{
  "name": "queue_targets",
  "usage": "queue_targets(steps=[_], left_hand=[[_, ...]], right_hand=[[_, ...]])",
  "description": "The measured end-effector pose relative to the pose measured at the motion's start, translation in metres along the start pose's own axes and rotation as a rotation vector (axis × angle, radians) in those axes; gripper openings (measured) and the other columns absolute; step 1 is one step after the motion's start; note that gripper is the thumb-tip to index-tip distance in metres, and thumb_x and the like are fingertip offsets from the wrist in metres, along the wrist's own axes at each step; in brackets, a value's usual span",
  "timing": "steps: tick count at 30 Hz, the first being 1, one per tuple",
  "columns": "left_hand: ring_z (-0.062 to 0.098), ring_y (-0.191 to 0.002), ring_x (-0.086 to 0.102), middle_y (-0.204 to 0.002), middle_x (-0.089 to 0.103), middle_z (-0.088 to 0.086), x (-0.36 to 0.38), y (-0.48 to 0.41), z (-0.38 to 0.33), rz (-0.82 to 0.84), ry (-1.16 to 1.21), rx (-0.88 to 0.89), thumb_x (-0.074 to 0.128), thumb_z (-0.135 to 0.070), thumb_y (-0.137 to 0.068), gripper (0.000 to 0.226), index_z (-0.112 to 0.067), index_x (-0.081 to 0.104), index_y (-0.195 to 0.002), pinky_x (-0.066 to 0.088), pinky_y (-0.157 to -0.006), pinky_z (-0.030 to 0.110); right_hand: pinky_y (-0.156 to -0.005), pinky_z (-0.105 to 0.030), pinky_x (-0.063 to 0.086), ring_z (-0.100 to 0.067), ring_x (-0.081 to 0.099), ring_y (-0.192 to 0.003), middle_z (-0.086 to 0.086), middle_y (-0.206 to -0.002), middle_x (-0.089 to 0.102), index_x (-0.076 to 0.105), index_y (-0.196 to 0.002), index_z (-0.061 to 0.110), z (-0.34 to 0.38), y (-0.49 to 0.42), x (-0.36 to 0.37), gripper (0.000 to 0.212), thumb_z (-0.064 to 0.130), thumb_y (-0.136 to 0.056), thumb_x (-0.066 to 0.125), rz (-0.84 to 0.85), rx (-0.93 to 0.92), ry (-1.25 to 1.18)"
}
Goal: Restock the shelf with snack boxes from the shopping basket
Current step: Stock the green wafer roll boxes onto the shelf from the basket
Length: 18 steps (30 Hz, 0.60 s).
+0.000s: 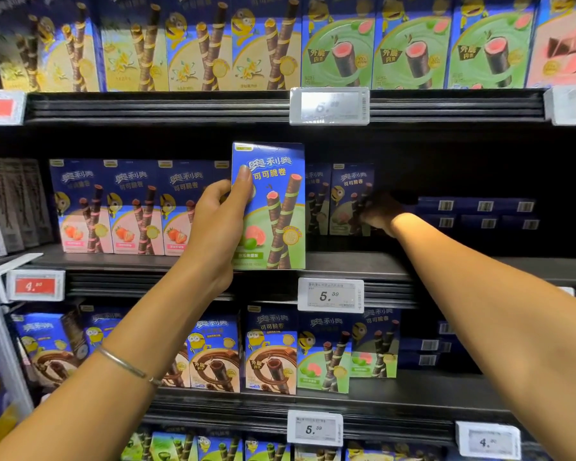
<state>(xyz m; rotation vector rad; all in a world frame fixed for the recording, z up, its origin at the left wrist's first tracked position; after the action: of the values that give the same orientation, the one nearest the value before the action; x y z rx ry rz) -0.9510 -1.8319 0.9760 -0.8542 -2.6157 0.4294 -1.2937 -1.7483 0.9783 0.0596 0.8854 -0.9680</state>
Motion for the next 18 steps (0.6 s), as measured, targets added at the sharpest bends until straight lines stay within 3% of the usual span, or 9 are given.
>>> queue_targets(steps=[3,7,10,13,15,18], left_hand=[[0.016,-0.083,0.080,-0.098,0.082,-0.002,0.001,0.002,0.001,0.007,0.004,-0.005,0.059,-0.053,-0.103,0.034,-0.020,0.059,-0.109,0.065,-0.064,0.032],[0.015,-0.081,0.080,-0.097,0.082,-0.003,0.004,0.005,0.001,-0.001,0.041,-0.015,0.061,-0.051,-0.102,0.035,-0.019,0.059,-0.115,0.063,-0.060,0.030],[0.014,-0.082,0.080,-0.099,0.082,-0.003,0.013,0.008,0.001,-0.001,0.083,-0.012,0.062,-0.051,-0.102,0.043,-0.014,0.059,-0.125,0.062,-0.059,0.029],[0.013,-0.082,0.080,-0.099,0.082,-0.004,0.027,0.012,-0.002,-0.018,0.078,0.028,0.062,-0.052,-0.102,0.054,-0.012,0.055,-0.137,0.062,-0.061,0.029],[0.012,-0.084,0.080,-0.101,0.082,-0.004,0.037,0.014,-0.003,-0.027,0.090,0.049,0.063,-0.052,-0.101,0.056,-0.013,0.055,-0.139,0.064,-0.065,0.031],[0.016,-0.091,0.080,-0.105,0.082,0.000,0.056,0.018,-0.003,0.009,0.121,0.060,0.063,-0.051,-0.101,0.055,-0.011,0.055,-0.138,0.066,-0.072,0.036]], right_hand=[[-0.114,-0.042,0.040,-0.032,0.048,-0.137,-0.015,-0.149,0.050,0.050,-0.145,0.007,0.001,0.000,-0.001,0.060,0.017,-0.090,0.074,0.011,0.016,0.024],[-0.110,-0.041,0.043,-0.035,0.049,-0.134,-0.016,-0.148,0.050,0.045,-0.147,0.007,0.006,0.021,-0.032,0.070,0.043,-0.092,0.068,-0.164,0.154,0.028],[-0.086,-0.035,0.052,-0.027,0.064,-0.107,-0.008,-0.113,0.067,0.064,-0.125,0.007,0.031,0.073,-0.043,0.045,0.038,-0.093,0.065,-0.230,0.029,-0.388],[-0.066,-0.032,0.059,-0.017,0.075,-0.092,-0.003,-0.100,0.076,0.067,-0.114,0.019,0.072,0.144,-0.032,0.067,0.072,-0.073,0.064,-0.002,-0.088,-0.715],[-0.064,-0.032,0.062,-0.011,0.076,-0.088,0.003,-0.099,0.076,0.067,-0.108,0.025,0.094,0.180,-0.025,0.068,0.078,-0.066,0.067,0.081,-0.177,-0.659],[-0.067,-0.032,0.063,-0.005,0.074,-0.088,0.009,-0.098,0.075,0.066,-0.107,0.027,0.109,0.210,-0.032,0.046,0.057,-0.074,0.081,-0.055,-0.305,-0.413]])
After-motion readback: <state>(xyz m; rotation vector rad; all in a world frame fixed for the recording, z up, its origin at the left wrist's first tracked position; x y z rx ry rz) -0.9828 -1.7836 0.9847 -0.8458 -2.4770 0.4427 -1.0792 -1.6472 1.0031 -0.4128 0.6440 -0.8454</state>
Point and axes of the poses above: each hand's wrist, its own y-axis away from the middle knuckle, its own x-axis out of the palm, z = x × y, the point moved 8 cm from there along -y, towards the middle knuckle
